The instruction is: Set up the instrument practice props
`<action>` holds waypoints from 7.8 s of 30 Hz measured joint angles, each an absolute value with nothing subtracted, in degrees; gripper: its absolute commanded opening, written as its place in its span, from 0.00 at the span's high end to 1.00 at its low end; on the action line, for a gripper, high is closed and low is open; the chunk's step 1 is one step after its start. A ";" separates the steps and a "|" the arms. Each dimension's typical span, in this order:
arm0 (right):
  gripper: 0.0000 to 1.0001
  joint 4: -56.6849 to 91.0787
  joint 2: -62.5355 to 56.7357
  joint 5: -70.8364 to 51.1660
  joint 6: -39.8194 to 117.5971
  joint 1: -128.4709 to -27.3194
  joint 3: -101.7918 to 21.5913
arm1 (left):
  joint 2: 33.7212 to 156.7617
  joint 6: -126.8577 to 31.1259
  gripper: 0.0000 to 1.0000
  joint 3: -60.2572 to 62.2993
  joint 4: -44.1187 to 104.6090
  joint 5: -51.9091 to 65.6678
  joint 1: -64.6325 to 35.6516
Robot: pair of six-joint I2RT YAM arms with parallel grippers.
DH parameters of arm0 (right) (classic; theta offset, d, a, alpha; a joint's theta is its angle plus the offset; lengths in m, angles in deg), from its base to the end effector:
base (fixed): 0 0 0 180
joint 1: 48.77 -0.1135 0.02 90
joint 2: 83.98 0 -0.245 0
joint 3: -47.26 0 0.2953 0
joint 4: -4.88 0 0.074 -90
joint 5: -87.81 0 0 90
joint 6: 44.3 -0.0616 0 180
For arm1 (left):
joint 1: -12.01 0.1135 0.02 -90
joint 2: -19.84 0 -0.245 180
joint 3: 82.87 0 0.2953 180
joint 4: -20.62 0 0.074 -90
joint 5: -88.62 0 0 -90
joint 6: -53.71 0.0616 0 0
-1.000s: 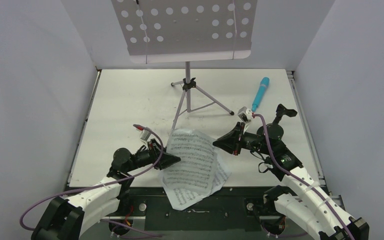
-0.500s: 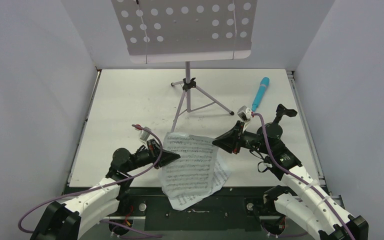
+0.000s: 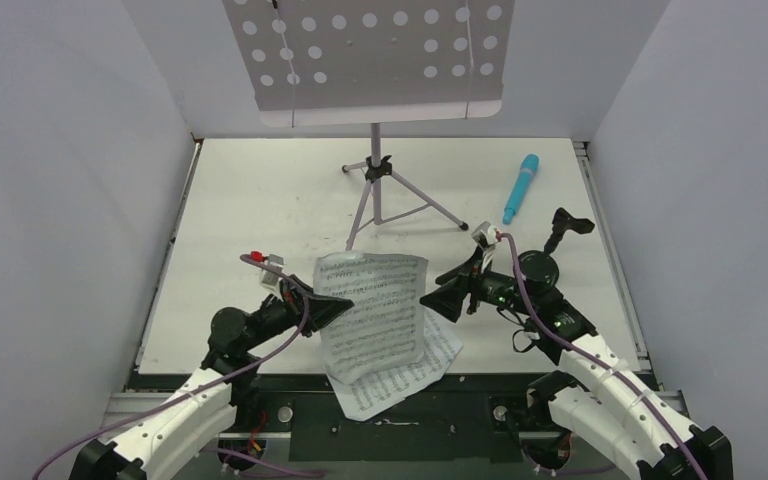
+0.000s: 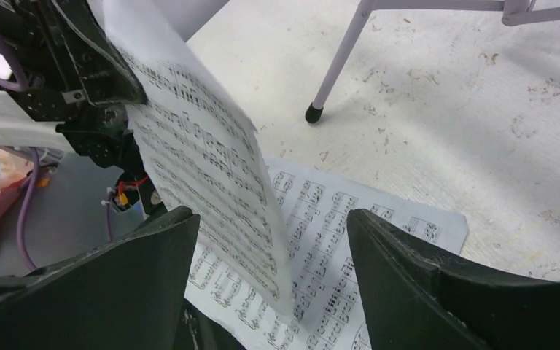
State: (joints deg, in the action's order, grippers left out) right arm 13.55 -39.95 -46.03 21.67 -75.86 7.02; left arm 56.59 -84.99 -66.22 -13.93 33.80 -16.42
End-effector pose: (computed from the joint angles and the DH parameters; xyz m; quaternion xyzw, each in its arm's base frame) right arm 0.2068 0.1537 0.2387 -0.2530 0.7168 0.5132 0.3985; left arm 0.1778 -0.1366 0.1896 0.1324 0.6168 -0.6145 0.4737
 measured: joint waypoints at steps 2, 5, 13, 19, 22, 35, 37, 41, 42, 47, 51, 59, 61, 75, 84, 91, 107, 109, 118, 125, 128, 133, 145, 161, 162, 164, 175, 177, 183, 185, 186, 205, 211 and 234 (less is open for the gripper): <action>0.14 12.77 -39.95 -46.09 21.21 -75.86 8.29 | 55.17 -85.13 1.00 -66.22 -13.71 33.08 -16.39; 0.09 11.17 -39.95 -46.20 20.25 -75.86 10.15 | 54.05 -85.32 1.00 -66.22 -13.69 32.66 -16.42; 0.10 1.84 -37.98 -48.80 14.13 -75.88 14.98 | 53.90 -87.16 1.00 -66.22 -14.09 32.22 -16.42; 0.14 -6.40 -35.91 -50.49 8.43 -77.02 16.88 | 54.69 -89.17 1.00 -66.22 -15.94 31.59 -16.42; 0.16 -10.88 -35.47 -50.73 5.72 -77.65 17.05 | 55.10 -90.17 1.00 -66.22 -17.36 31.13 -16.42; 0.43 -22.71 -28.47 -49.83 1.43 -85.21 17.08 | 56.46 -92.36 1.00 -66.24 -20.73 29.86 -16.42; 0.54 -22.97 -27.43 -49.50 1.61 -86.05 16.79 | 56.57 -92.62 1.00 -66.28 -20.84 29.67 -16.42; 0.76 -23.30 -26.44 -48.89 1.91 -86.77 15.94 | 56.72 -92.69 1.00 -66.31 -21.01 29.16 -16.42; 0.80 -23.25 -26.46 -48.61 2.07 -86.74 15.85 | 56.72 -92.69 1.00 -66.35 -21.04 29.10 -16.42; 0.95 -20.87 -27.69 -46.53 3.95 -86.74 15.11 | 56.22 -92.54 0.79 -66.77 -20.27 28.27 -16.42; 0.95 -16.83 -30.00 -44.78 6.22 -86.74 14.08 | 54.77 -92.01 0.53 -67.38 -18.50 27.04 -16.39; 0.95 -11.67 -32.19 -42.64 9.30 -86.74 12.16 | 51.50 -90.79 0.36 -67.95 -12.64 24.94 -16.39; 0.95 -10.95 -32.19 -42.60 9.56 -86.74 11.76 | 51.58 -90.48 0.35 -68.16 -12.29 24.90 -16.39; 0.95 -9.46 -31.91 -42.90 10.61 -86.74 9.27 | 66.53 -90.37 0.55 -67.95 -17.41 31.04 -17.49; 0.95 -9.53 -31.19 -42.95 10.61 -86.74 9.27 | 68.52 -91.22 0.64 -66.61 -23.81 33.43 -17.97; 0.95 -10.36 -29.72 -43.10 10.55 -86.74 9.27 | 66.62 -91.16 0.77 -66.61 -25.34 33.64 -18.34; 0.75 -8.79 -29.20 -42.49 11.62 -86.81 8.84 | 65.55 -89.58 1.00 -66.61 -23.70 33.60 -18.43; 0.69 -7.71 -29.20 -41.77 12.27 -86.81 8.46 | 64.85 -89.37 1.00 -66.61 -23.22 33.53 -18.43; 0.30 -1.16 -29.24 -37.24 15.31 -86.81 5.19 | 61.55 -87.05 1.00 -66.61 -19.31 32.51 -18.43; 0.14 3.54 -30.25 -33.37 17.06 -86.81 3.74 | 58.62 -84.38 1.00 -66.02 -12.69 31.63 -18.43; 0.10 5.22 -30.64 -32.08 17.67 -86.81 2.69 | 57.27 -82.87 1.00 -64.21 -8.40 31.15 -18.43; 0.06 8.24 -30.97 -29.24 19.25 -86.81 -1.04 | 55.30 -79.95 1.00 -60.10 -1.54 30.69 -18.43; 0.04 13.99 -31.19 -25.44 24.36 -86.81 -11.56 | 55.08 -70.18 1.00 -43.01 15.29 30.39 -18.43; 0.01 20.83 -30.97 -16.22 30.52 -86.85 -27.93 | 64.96 -64.38 1.00 -20.39 24.14 31.92 -18.43; 0.01 21.29 -30.70 -15.41 31.03 -86.85 -29.02 | 65.79 -64.30 1.00 -18.79 24.32 31.90 -18.40; 0.01 21.92 -29.87 -13.66 32.03 -86.85 -31.42 | 67.56 -64.23 1.00 -15.36 24.88 31.65 -18.25; 0.00 25.09 -26.01 -5.72 37.91 -86.85 -39.71 | 76.17 -63.01 1.00 0.60 27.97 29.47 -16.28; 0.00 25.68 -25.26 -4.83 39.16 -86.85 -41.24 | 77.72 -62.63 1.00 3.35 28.21 29.45 -15.96; 0.00 26.62 -23.64 -2.10 41.28 -86.85 -44.95 | 82.25 -62.33 1.00 11.74 28.86 29.40 -14.65; 0.00 26.78 -23.01 -1.46 42.13 -86.85 -46.16 | 83.69 -62.39 1.00 13.93 28.80 29.43 -14.12; 0.00 26.86 -22.79 -1.27 42.35 -86.85 -46.57 | 84.50 -62.44 1.00 14.98 28.80 29.51 -13.84; 0.10 33.46 -14.71 -6.90 42.72 -79.47 -59.16 | 100.39 -69.98 1.00 34.43 22.83 36.53 -6.67; 0.08 33.99 -12.45 -13.40 38.94 -72.14 -61.65 | 101.68 -71.73 1.00 34.80 22.72 36.86 -5.49; 0.46 31.32 -4.94 -20.26 32.58 -70.44 -72.80 | 104.43 -72.06 1.00 38.23 24.34 37.71 -5.12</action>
State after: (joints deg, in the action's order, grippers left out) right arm 31.32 -4.94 -20.26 32.58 -70.44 -72.80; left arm 104.43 -72.06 38.23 24.34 37.71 -5.12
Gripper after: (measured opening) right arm 0.621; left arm 0.007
